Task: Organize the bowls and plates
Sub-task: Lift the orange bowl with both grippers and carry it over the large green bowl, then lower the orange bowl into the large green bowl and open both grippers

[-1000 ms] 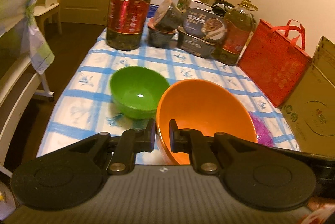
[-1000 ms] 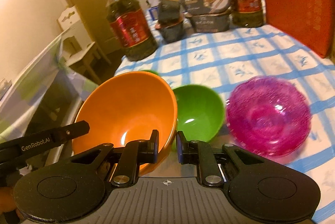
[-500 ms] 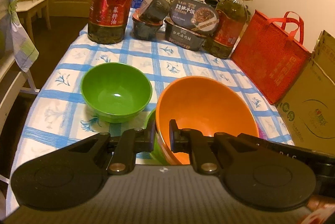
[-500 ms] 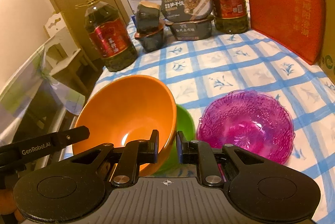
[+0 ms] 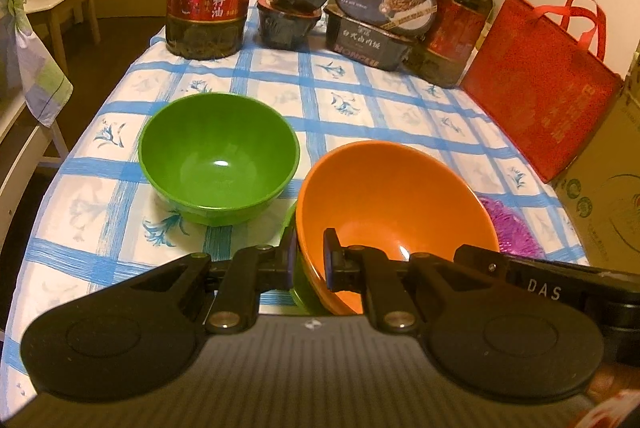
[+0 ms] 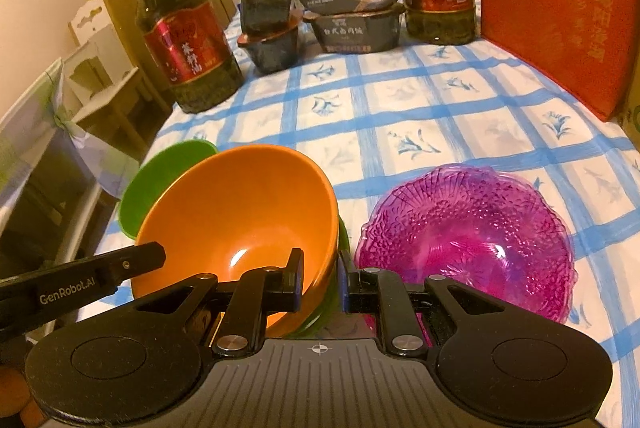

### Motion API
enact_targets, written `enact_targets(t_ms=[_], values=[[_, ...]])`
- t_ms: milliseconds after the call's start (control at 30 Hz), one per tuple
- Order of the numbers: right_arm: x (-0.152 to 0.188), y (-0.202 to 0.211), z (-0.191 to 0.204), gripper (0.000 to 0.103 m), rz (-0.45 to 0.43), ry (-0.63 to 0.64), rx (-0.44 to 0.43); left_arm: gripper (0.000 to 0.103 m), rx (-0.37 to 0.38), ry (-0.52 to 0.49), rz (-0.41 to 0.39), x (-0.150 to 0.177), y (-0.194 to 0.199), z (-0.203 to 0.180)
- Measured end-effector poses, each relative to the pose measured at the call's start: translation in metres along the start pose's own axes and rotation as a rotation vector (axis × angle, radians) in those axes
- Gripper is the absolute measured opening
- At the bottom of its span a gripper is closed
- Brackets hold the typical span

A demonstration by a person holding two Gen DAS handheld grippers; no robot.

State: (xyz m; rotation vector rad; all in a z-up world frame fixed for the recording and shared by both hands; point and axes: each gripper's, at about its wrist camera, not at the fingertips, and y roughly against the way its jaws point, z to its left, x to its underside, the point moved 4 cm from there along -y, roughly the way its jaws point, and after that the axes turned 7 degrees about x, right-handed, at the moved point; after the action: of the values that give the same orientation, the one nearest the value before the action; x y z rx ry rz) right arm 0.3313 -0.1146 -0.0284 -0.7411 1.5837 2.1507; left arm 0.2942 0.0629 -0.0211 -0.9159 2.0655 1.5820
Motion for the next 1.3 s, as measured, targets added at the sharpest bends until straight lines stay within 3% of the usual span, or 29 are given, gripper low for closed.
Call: enact_targets(t_ms=[967, 1033, 1100, 1133, 1300], values=[[0.006, -0.020, 0.004, 0.017, -0.002, 0.061, 0.046, 0.011, -0.003, 0.018, 0.029, 0.010, -0.021, 0.009], [0.006, -0.021, 0.004, 0.020, -0.010, 0.064, 0.045, 0.013, 0.004, 0.021, 0.023, 0.010, -0.021, 0.009], [0.005, -0.018, 0.003, 0.044, -0.024, 0.055, 0.035, 0.025, 0.005, 0.011, 0.007, 0.010, -0.019, 0.008], [0.004, -0.015, 0.002, 0.049, -0.036, 0.044, 0.028, 0.025, -0.001, 0.001, -0.001, 0.010, -0.017, 0.007], [0.002, 0.003, -0.001, 0.051, -0.067, 0.019, 0.002, 0.027, -0.004, 0.008, -0.031, 0.010, 0.000, 0.005]])
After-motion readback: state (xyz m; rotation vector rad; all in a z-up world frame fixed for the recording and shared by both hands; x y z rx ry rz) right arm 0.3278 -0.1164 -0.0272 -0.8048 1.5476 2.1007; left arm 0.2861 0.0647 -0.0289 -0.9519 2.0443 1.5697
